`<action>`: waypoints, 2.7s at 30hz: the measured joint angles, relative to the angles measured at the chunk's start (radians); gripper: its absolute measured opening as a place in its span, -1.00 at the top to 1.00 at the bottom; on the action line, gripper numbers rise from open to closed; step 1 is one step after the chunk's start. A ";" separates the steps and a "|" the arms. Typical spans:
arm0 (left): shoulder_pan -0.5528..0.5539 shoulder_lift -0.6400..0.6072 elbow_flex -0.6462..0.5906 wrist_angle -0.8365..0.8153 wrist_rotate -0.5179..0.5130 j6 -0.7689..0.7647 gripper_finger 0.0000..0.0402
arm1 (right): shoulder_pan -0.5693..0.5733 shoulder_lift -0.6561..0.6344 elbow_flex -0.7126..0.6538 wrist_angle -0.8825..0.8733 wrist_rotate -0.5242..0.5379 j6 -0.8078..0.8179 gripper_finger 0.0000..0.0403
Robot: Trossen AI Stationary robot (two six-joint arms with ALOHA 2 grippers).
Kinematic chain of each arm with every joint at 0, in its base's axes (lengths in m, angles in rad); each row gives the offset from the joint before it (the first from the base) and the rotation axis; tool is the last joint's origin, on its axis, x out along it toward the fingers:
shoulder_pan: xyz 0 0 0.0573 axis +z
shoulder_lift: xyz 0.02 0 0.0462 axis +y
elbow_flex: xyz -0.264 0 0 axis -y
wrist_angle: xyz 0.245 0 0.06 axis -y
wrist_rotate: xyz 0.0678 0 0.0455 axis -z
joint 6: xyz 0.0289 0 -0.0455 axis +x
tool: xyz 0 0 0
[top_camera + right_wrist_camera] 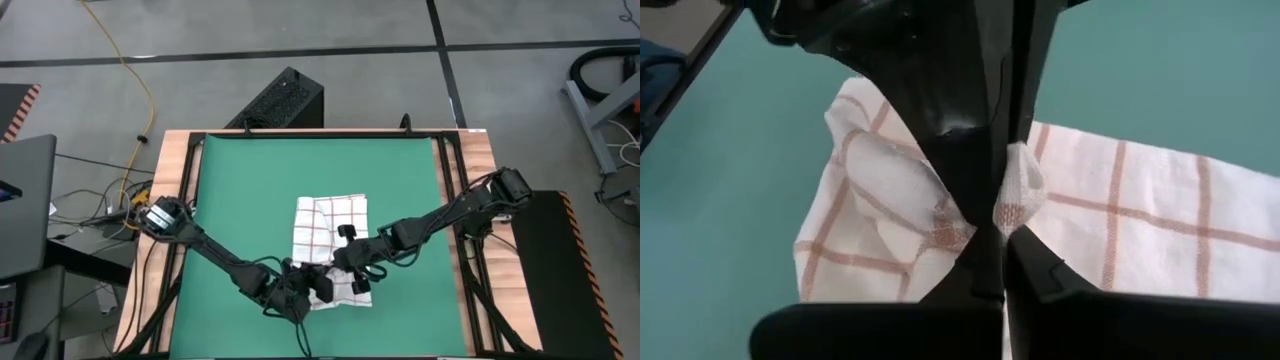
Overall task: Roll towel into tight, uniform cylinder
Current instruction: Fold the white towel
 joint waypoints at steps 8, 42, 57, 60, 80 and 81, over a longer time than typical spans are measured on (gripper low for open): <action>-0.042 -0.002 0.000 -0.001 -0.093 -0.071 0.94 | 0.000 0.000 -0.001 -0.015 0.000 -0.003 0.97; 0.038 -0.044 -0.058 -0.200 0.277 -1.068 0.99 | 0.313 0.001 -0.002 -0.260 0.392 0.433 0.95; 0.044 -0.043 -0.058 -0.198 0.372 -1.166 0.99 | 0.354 0.001 -0.002 -0.392 0.368 0.588 0.60; 0.045 -0.043 -0.059 -0.198 0.380 -1.166 0.99 | 0.375 0.001 -0.002 -0.393 0.367 0.601 0.47; 0.075 -0.043 -0.059 -0.198 0.425 -1.189 0.99 | 0.472 0.001 -0.002 -0.460 0.485 0.526 0.11; 0.075 -0.043 -0.059 -0.198 0.425 -1.189 0.99 | 0.472 0.001 -0.002 -0.459 0.488 0.505 0.11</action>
